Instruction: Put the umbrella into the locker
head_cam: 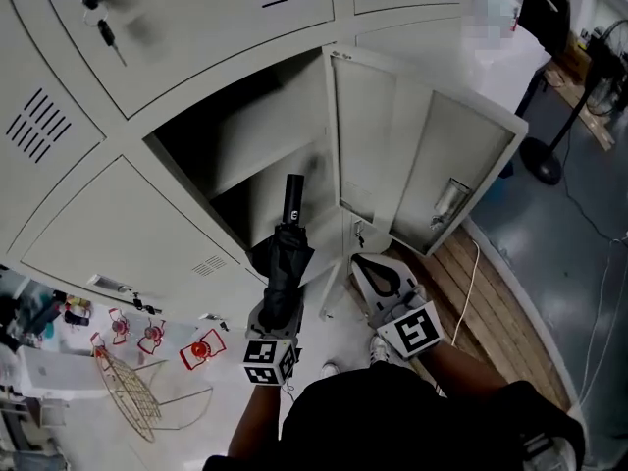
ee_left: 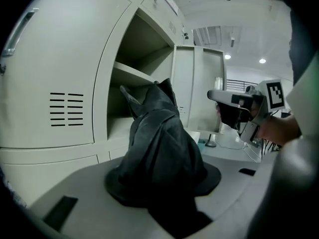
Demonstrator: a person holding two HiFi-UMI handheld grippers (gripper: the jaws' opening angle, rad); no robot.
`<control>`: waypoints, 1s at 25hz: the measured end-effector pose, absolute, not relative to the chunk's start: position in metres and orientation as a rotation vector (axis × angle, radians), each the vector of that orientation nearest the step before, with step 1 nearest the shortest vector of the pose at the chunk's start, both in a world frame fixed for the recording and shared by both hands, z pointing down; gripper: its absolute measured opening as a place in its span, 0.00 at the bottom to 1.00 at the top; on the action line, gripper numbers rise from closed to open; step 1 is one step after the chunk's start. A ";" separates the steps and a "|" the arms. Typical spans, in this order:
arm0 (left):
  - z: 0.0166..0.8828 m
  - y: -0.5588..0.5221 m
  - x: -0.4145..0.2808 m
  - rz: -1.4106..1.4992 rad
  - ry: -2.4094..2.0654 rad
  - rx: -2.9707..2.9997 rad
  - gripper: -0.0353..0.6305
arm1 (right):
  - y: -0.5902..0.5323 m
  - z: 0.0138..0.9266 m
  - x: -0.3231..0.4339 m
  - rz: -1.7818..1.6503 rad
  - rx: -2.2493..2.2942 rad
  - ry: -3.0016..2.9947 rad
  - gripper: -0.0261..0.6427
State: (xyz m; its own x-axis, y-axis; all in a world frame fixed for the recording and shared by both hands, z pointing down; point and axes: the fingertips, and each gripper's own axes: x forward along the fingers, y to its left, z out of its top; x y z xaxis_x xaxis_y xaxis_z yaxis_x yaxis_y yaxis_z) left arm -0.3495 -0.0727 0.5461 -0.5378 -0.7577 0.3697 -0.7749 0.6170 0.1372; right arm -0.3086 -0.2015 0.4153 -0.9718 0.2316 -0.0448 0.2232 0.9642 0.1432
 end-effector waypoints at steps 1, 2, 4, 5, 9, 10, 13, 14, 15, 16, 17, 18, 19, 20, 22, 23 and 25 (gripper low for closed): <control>0.548 -0.074 -0.355 0.054 -2.464 1.187 0.32 | -0.203 0.416 -0.314 0.204 0.386 3.053 0.04; 0.549 -0.075 -0.359 0.048 -2.478 1.151 0.32 | -0.204 0.418 -0.319 0.198 0.421 3.054 0.04; 0.549 -0.080 -0.369 0.042 -2.500 1.089 0.32 | -0.204 0.423 -0.327 0.192 0.485 3.051 0.04; 0.550 -0.084 -0.375 0.041 -2.505 1.063 0.32 | -0.205 0.425 -0.330 0.186 0.509 3.050 0.04; 0.555 -0.096 -0.398 0.067 -2.514 0.947 0.32 | -0.205 0.429 -0.342 0.136 0.594 3.046 0.04; 0.556 -0.098 -0.403 0.074 -2.520 0.924 0.32 | -0.205 0.429 -0.345 0.134 0.616 3.042 0.04; 0.556 -0.108 -0.419 0.091 -2.529 0.873 0.32 | -0.204 0.429 -0.352 0.126 0.673 3.024 0.04; 0.555 -0.112 -0.424 0.099 -2.532 0.857 0.32 | -0.204 0.430 -0.354 0.129 0.691 3.018 0.04; 0.553 -0.115 -0.430 0.110 -2.535 0.842 0.32 | -0.204 0.431 -0.355 0.141 0.708 3.011 0.04; 0.551 -0.117 -0.436 0.126 -2.541 0.826 0.32 | -0.203 0.432 -0.355 0.166 0.725 3.003 0.04; 0.549 -0.119 -0.442 0.147 -2.550 0.809 0.32 | -0.202 0.435 -0.355 0.208 0.745 2.997 0.04; 0.546 -0.122 -0.449 0.171 -2.560 0.793 0.32 | -0.200 0.438 -0.353 0.261 0.769 2.993 0.04; 0.544 -0.125 -0.456 0.195 -2.569 0.780 0.32 | -0.199 0.442 -0.351 0.314 0.794 2.994 0.04; 0.543 -0.129 -0.463 0.217 -2.577 0.770 0.32 | -0.198 0.447 -0.349 0.358 0.818 2.997 0.04; 0.541 -0.137 -0.475 0.262 -2.583 0.753 0.32 | -0.199 0.453 -0.347 0.395 0.853 3.001 0.04; 0.540 -0.141 -0.481 0.288 -2.581 0.744 0.32 | -0.199 0.455 -0.346 0.391 0.863 3.001 0.04; 0.538 -0.147 -0.494 0.334 -2.568 0.727 0.32 | -0.201 0.456 -0.347 0.374 0.873 3.002 0.04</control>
